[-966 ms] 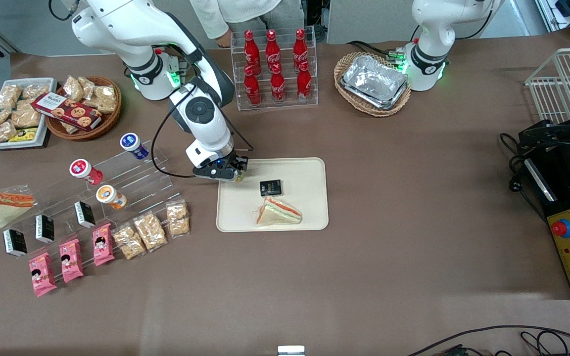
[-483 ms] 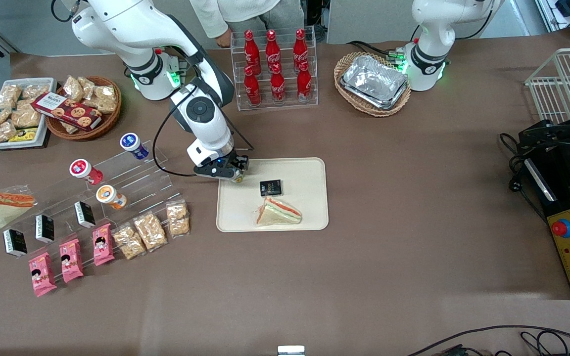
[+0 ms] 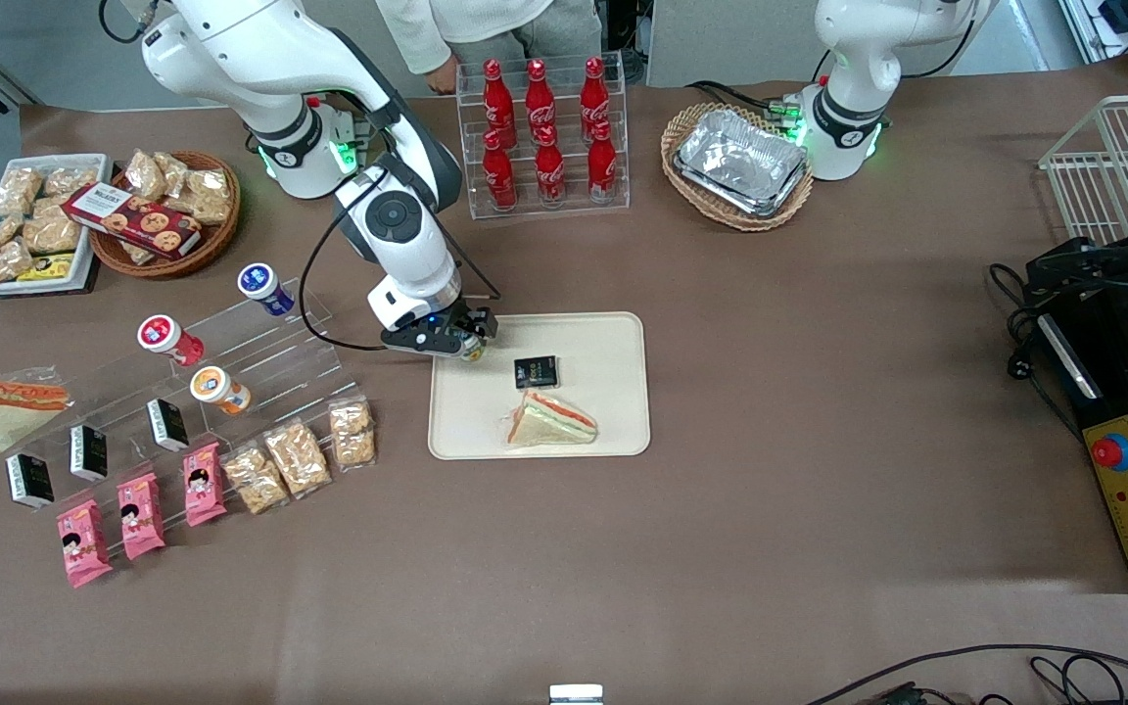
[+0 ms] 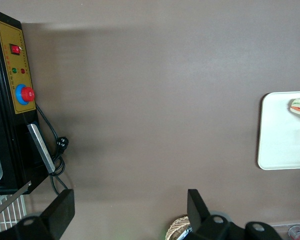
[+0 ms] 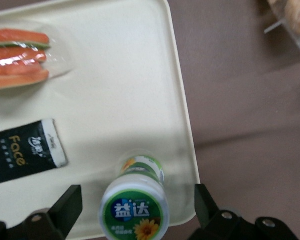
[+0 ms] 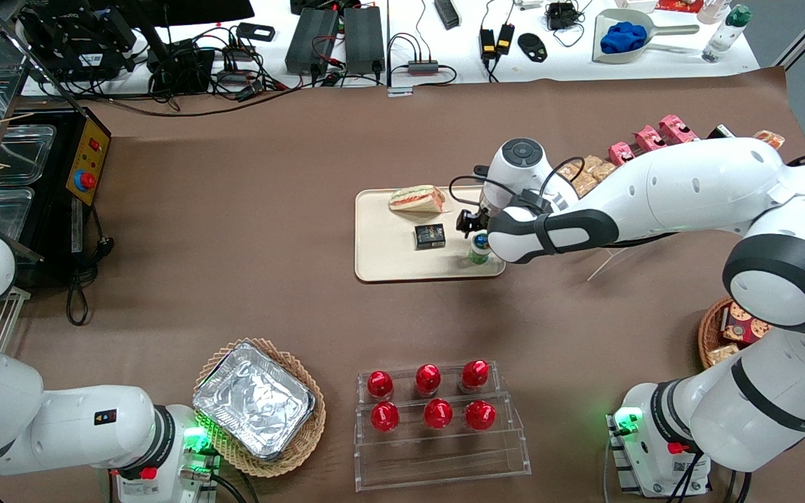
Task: Place green gum on tray
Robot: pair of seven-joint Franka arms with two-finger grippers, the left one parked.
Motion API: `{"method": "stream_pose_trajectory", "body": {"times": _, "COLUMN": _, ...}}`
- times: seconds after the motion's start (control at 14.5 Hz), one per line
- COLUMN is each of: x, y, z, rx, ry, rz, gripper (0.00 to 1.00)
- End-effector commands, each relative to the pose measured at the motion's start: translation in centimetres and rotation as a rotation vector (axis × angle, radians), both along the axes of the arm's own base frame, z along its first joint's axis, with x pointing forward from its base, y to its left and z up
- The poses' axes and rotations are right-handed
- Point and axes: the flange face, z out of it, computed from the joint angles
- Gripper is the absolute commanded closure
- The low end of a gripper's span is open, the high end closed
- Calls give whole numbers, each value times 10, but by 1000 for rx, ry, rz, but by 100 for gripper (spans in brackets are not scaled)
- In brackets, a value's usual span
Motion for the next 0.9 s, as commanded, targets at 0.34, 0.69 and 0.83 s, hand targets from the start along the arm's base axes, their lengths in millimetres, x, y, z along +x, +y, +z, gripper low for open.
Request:
{"method": "stream_pose_trajectory", "body": {"times": 0.34, "x": 62, "y": -19, "z": 216, "rx": -106, "ry": 121, "rz": 78, "gripper": 0}}
{"method": "stream_pose_trajectory", "body": {"times": 0.69, "x": 82, "y": -52, "z": 348, "rx": -91, "ry": 97, "rz": 135, "gripper": 0}}
{"method": "stream_pose_trajectory", "body": {"times": 0.83, "x": 101, "y": -114, "z": 369, "rx": -77, "ry": 73, "rz": 177, "gripper": 0}}
